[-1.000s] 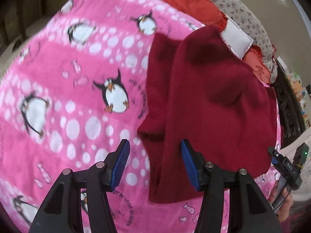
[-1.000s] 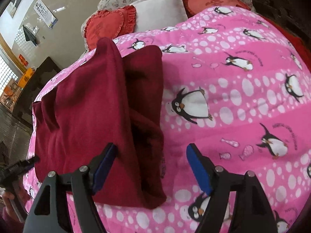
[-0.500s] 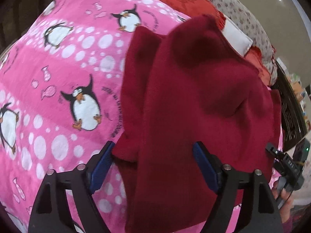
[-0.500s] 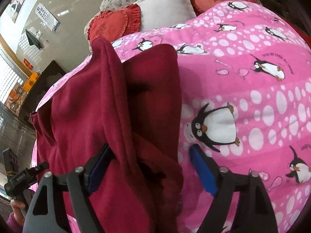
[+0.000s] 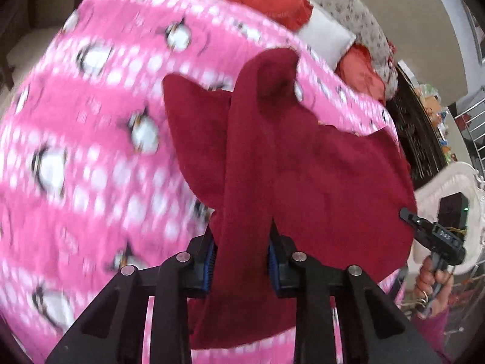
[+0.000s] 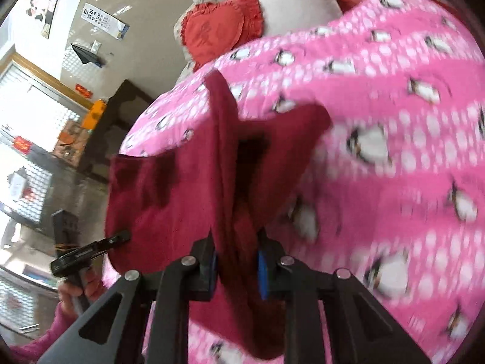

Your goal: Fold small clothes

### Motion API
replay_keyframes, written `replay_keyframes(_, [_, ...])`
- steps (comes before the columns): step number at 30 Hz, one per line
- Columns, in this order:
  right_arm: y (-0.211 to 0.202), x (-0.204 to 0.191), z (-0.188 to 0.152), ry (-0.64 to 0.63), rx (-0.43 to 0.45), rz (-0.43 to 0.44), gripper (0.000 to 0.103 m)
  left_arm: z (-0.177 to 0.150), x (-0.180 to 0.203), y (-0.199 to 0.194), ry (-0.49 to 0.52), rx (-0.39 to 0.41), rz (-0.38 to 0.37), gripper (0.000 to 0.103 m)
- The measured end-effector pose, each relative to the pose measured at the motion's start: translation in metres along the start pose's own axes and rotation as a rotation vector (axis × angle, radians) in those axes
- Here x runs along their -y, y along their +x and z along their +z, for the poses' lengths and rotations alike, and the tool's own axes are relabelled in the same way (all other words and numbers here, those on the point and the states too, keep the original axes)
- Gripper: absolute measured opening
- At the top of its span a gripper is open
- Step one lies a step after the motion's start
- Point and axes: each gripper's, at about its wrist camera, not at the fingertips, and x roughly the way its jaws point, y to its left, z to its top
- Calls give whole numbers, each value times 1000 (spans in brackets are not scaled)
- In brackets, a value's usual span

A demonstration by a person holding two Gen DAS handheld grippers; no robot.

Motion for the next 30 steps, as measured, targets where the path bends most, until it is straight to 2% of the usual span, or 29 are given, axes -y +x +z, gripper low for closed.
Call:
replay_keyframes(2, [3,8,-22,23,-30,2,22,-15,-14,9,-3,-38,23,9])
replay_keyframes(4, [17,22,-41,47,-67,-76,33,-27,-32,26,-65,-81,49,14])
replay_keyframes(6, [31,41,-57,112,-115,-188,50,-34,-44,30,-110,-89,34,17])
replay_keyframes(8, [20,44,-63,138,-77,-196,50,-36,-45,20,-112,-57,27,19])
replay_keyframes(10, [4,31,-57,107,-13,-224,50,-34,-41,7,-86,-21,73,19])
replay_keyframes(12, [-10,6,-51,1,60,-281,50,-35,-36,-5,-66,27,114,19])
replay_keyframes(14, [-10,-19,-44,-108,97,-277,50,-31,-30,-16,-52,101,152,19])
replay_keyframes(17, [10,-44,-39,-183,99,-237,50,-20,-22,-18,-41,153,193,19])
replay_keyframes(21, [56,-60,-18,-247,92,-287,50,1,-7,3,-6,190,257,19])
replay_keyframes(25, [85,-52,-1,-242,114,-376,50,20,0,27,28,206,362,19])
replay_keyframes(30, [103,-31,19,-191,146,-406,49,30,-14,45,-6,182,381,19])
